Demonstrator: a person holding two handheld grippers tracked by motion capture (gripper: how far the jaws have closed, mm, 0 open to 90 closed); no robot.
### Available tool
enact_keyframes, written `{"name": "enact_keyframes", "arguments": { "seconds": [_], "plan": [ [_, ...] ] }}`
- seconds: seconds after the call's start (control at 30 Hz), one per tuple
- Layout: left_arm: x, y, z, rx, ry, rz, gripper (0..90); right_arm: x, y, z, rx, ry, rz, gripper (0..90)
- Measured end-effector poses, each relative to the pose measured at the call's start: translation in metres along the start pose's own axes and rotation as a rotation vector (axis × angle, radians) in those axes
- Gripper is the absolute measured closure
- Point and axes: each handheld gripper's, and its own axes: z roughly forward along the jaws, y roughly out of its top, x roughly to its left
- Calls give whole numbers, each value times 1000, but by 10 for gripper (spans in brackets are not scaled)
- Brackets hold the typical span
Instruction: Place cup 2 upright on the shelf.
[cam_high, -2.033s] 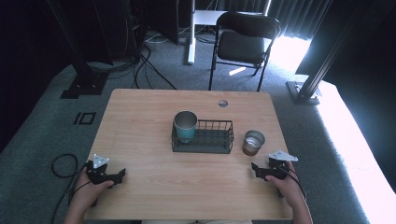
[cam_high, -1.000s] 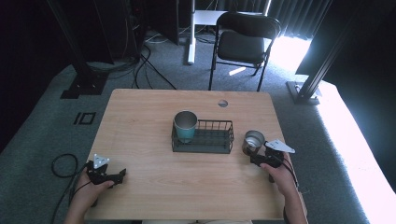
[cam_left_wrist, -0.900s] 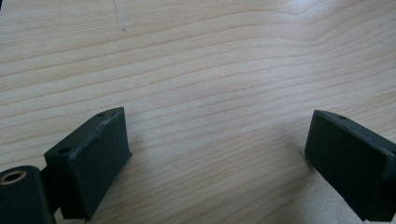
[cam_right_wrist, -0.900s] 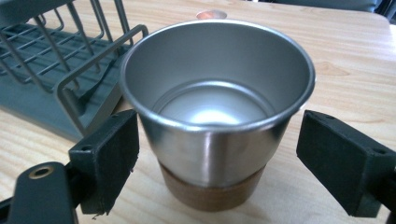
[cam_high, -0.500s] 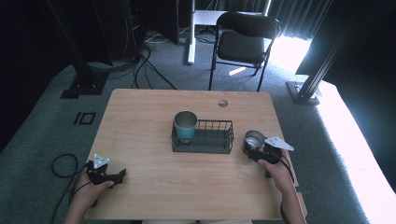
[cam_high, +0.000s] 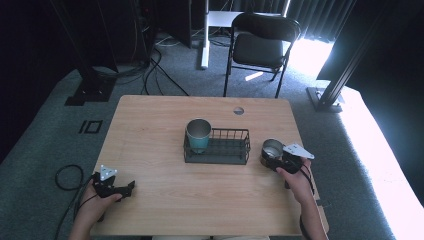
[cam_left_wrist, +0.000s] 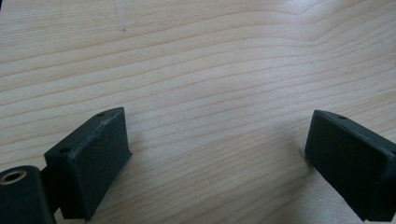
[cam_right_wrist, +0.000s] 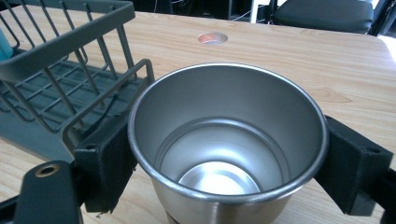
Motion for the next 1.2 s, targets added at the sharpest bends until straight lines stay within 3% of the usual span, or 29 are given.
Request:
{"name": "enact_keyframes", "arguments": {
  "seconds": [0.3, 0.83, 0.87, 1.2],
  "plan": [
    [0, 0, 0, 0, 0, 0, 70, -3, 12, -8, -4, 5, 26, 150],
    [0, 0, 0, 1, 0, 1, 70, 1, 47, -18, -54, -3, 0, 152],
    [0, 0, 0, 0, 0, 1, 70, 5, 57, -19, -67, 3, -15, 153],
    [0, 0, 0, 0, 0, 1, 70, 15, 86, -23, -110, 28, -25, 155]
  ]
}}
